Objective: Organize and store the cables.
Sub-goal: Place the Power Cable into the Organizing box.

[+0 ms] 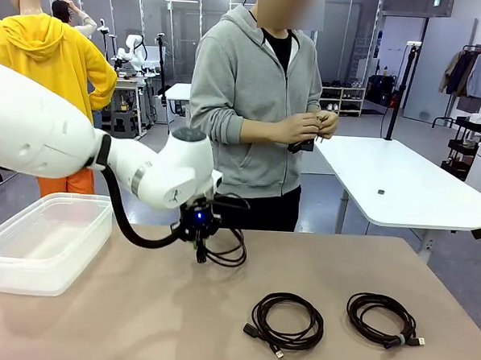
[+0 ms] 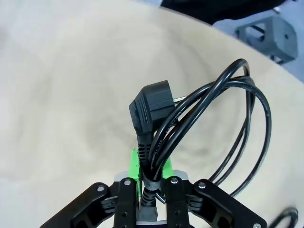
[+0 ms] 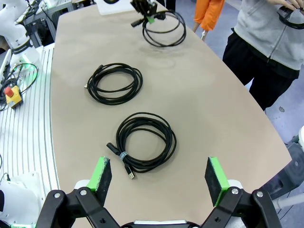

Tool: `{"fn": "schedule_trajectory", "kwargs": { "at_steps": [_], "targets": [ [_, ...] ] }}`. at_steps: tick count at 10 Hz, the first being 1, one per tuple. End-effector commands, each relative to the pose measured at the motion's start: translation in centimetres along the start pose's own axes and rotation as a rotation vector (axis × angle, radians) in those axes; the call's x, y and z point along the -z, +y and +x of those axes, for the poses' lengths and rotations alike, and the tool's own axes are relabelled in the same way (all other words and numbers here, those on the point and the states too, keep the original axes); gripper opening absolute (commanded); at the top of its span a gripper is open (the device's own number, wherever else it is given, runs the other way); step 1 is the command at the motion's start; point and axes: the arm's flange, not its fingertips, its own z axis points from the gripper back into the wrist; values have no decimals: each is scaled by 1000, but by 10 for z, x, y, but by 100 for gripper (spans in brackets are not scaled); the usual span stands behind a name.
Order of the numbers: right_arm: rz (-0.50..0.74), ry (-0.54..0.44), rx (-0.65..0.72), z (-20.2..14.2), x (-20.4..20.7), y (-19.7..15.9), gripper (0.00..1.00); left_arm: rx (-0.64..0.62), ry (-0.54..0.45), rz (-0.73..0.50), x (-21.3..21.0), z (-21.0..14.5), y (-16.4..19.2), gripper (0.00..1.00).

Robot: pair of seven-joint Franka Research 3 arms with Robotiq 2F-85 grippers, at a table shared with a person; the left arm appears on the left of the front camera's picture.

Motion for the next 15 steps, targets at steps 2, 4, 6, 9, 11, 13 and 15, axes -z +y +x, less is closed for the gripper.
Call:
{"fn": "schedule_trajectory", "kwargs": {
  "at_steps": [2, 4, 6, 9, 11, 13, 15],
  "targets": [
    [6, 15, 23, 4, -2, 2, 100, 184, -37, -47, -74, 13, 18, 8],
    [6, 15, 23, 4, -2, 2, 100, 228, -101, -71, -95, 11, 20, 8],
    [6, 15, 23, 4, -2, 2, 100, 174, -72, -50, -87, 19, 6, 8],
    [6, 15, 23, 4, -2, 2, 100, 174, -72, -50, -87, 19, 6, 8],
    [6, 15, 23, 4, -2, 2, 100, 324, -61, -58, -80, 18, 15, 20],
    [6, 15, 23, 4, -2, 2, 100, 388, -66, -57, -81, 56, 66, 20],
    [6, 15, 23, 4, -2, 2, 100, 390, -72, -88, -103, 90, 132, 20]
  ]
}}
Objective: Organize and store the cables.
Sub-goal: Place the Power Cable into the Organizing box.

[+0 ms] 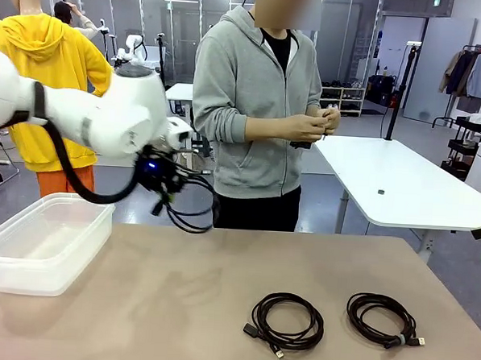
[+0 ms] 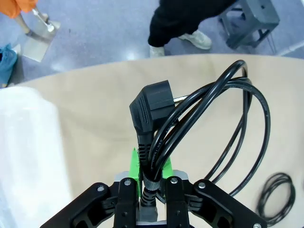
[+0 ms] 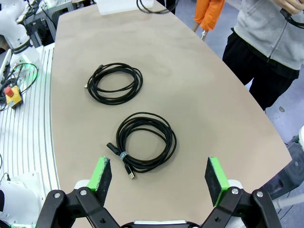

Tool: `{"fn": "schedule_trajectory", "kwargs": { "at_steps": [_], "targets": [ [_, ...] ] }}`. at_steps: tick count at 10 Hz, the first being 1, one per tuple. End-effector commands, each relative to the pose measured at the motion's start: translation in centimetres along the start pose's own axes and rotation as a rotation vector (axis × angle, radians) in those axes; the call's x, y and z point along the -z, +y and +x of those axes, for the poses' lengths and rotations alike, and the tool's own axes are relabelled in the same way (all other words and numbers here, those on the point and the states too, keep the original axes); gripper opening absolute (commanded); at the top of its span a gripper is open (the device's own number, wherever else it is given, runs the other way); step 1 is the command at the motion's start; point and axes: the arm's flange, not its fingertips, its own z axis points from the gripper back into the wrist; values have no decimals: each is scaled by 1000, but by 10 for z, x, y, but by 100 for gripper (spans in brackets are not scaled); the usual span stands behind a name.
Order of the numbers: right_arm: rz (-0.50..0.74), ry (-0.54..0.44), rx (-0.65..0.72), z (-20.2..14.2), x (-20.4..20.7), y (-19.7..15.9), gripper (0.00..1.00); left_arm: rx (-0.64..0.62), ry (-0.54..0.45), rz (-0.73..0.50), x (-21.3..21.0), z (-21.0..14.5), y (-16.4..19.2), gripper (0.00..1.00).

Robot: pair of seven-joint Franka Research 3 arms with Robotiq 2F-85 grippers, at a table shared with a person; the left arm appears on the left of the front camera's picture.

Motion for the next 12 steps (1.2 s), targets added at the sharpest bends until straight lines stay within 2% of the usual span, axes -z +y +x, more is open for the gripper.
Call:
{"fn": "schedule_trajectory", "kwargs": {
  "at_steps": [1, 5, 6, 8, 10, 12],
  "targets": [
    [6, 15, 23, 4, -2, 2, 100, 14, -34, -109, -30, -10, 79, 20],
    [6, 15, 23, 4, -2, 2, 100, -24, -146, -214, -70, -38, 209, 20],
    [6, 15, 23, 4, -2, 2, 100, -73, -143, -250, -69, -44, 236, 20],
    [6, 15, 23, 4, -2, 2, 100, -72, -150, -256, -66, -62, 274, 20],
    [6, 15, 23, 4, -2, 2, 100, -70, -110, -261, -55, -83, 302, 20],
    [6, 15, 23, 4, -2, 2, 100, -55, -75, -163, -25, -105, 313, 20]
  ]
}}
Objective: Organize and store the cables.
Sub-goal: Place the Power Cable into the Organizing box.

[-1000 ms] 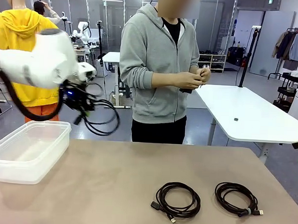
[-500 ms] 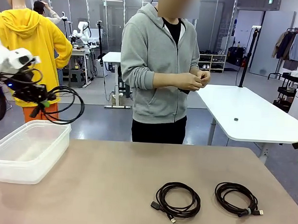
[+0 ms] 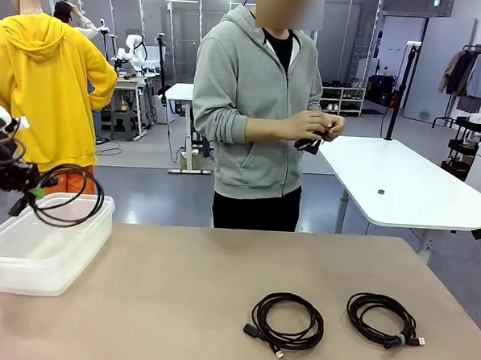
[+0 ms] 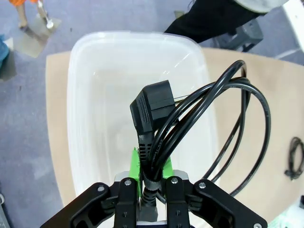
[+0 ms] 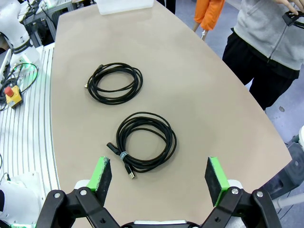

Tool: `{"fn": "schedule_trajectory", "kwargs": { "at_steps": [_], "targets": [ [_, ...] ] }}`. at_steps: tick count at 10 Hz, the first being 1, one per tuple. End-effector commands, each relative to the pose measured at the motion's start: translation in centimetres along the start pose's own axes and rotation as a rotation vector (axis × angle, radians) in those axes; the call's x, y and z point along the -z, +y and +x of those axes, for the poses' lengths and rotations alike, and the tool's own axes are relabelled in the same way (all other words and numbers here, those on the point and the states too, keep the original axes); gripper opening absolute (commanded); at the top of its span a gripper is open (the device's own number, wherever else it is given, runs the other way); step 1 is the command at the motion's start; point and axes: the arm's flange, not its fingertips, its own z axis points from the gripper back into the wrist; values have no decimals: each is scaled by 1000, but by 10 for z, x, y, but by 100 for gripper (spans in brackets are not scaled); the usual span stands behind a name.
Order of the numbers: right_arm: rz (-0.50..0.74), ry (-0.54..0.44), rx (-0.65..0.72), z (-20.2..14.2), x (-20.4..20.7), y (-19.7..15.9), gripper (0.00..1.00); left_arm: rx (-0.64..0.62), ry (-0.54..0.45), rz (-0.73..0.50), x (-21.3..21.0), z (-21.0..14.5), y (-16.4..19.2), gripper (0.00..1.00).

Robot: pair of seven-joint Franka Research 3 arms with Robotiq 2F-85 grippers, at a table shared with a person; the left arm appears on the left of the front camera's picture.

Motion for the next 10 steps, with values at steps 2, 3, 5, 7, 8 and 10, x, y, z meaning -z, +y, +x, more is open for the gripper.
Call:
{"fn": "schedule_trajectory", "kwargs": {
  "at_steps": [2, 3, 5, 7, 8, 10],
  "targets": [
    [6, 14, 22, 4, -2, 2, 100, -28, 17, 78, 28, -13, 15, 20],
    [6, 14, 22, 4, -2, 2, 100, -23, 10, 125, 39, -15, 20, 20],
    [6, 14, 22, 4, -2, 2, 100, -15, 35, 142, 57, -15, 16, 20],
    [6, 14, 22, 4, -2, 2, 100, -10, 33, 180, 66, -12, 14, 44],
    [6, 14, 22, 4, -2, 2, 100, 6, 29, 215, 67, -10, 12, 60],
    [6, 14, 22, 4, -2, 2, 100, 14, 42, 239, 67, -8, 4, 93]
  ]
}}
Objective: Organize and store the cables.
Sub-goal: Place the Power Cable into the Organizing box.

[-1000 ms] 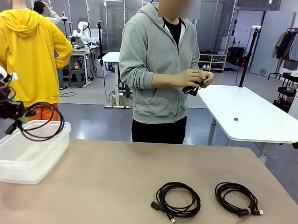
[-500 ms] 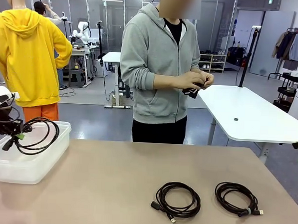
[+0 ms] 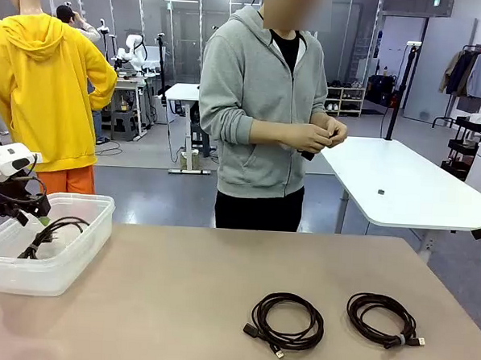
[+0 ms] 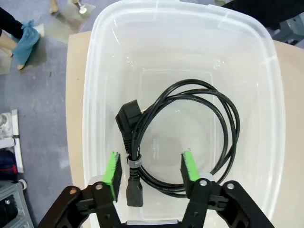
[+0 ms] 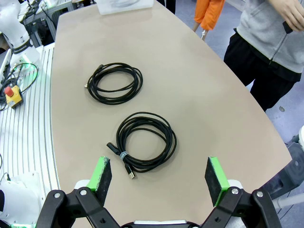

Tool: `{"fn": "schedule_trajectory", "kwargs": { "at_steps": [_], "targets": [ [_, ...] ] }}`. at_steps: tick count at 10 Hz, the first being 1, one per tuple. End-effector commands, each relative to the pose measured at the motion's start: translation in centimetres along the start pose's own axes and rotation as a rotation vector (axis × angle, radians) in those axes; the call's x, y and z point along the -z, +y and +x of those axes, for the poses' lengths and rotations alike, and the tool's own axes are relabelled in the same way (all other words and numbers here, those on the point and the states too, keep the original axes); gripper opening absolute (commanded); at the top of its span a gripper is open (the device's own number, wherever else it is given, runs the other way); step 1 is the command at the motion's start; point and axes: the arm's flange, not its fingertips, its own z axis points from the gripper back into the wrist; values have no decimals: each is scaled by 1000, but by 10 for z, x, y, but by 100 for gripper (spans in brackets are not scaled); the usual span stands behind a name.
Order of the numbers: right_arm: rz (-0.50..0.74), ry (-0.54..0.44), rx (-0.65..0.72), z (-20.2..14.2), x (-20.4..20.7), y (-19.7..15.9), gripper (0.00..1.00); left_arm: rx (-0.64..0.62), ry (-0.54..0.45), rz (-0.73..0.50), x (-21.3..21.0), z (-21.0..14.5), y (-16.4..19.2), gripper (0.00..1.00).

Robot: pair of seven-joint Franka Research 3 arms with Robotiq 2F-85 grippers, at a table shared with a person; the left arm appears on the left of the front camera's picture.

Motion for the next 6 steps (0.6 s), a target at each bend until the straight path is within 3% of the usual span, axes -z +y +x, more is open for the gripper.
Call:
{"fn": "schedule_trajectory", "kwargs": {
  "at_steps": [1, 6],
  "targets": [
    [6, 13, 22, 4, -2, 2, 100, 0, -1, 40, -4, 6, -10, 100],
    [6, 13, 22, 4, -2, 2, 100, 2, -14, 74, -13, 4, -28, 100]
  ]
}}
